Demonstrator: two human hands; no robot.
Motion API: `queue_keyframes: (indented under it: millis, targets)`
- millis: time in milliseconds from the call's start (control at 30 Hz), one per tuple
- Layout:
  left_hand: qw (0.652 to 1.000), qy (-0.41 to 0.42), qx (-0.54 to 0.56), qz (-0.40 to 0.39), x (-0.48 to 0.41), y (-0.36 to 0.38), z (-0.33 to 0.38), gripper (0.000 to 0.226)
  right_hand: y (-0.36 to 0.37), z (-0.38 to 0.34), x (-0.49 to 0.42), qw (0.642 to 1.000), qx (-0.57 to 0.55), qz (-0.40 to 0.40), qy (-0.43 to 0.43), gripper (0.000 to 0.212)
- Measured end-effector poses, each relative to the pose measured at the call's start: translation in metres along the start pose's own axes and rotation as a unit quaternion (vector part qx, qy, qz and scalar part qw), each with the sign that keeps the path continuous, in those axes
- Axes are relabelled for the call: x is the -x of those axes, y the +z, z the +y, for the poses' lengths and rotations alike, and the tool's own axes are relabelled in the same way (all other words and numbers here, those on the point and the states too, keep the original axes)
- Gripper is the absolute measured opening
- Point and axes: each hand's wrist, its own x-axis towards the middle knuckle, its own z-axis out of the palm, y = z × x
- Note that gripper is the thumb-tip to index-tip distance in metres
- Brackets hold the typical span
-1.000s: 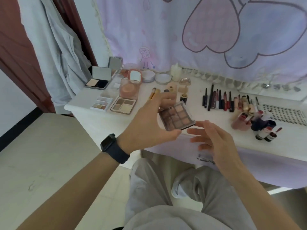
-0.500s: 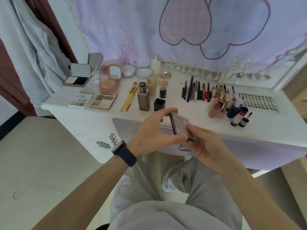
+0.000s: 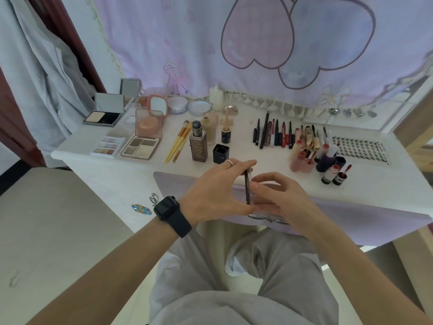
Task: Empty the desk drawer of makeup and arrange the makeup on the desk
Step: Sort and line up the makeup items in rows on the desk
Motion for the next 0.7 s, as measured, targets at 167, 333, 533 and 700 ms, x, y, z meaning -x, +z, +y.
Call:
queue_keyframes:
  millis: [167, 333, 533, 700]
  targets:
    - [0.998, -0.006, 0.065, 0.020, 0.004, 0.007, -0.002, 0.091, 0.000, 0.001, -0.002, 1.000, 0.004, 0.016, 0.008, 0.037]
    - [0.990, -0.004, 0.127, 0.058, 0.008, 0.013, -0.004, 0.082, 0.004, 0.004, -0.006, 0.999, 0.006, 0.036, 0.009, 0.042]
    - [0.982, -0.020, 0.178, 0.055, 0.009, 0.010, -0.006, 0.083, 0.006, 0.005, -0.008, 1.000, -0.013, 0.022, 0.011, 0.047]
    - [0.971, -0.059, 0.229, 0.037, 0.006, 0.009, -0.011, 0.082, 0.009, -0.002, -0.008, 0.997, -0.053, -0.010, 0.052, 0.060]
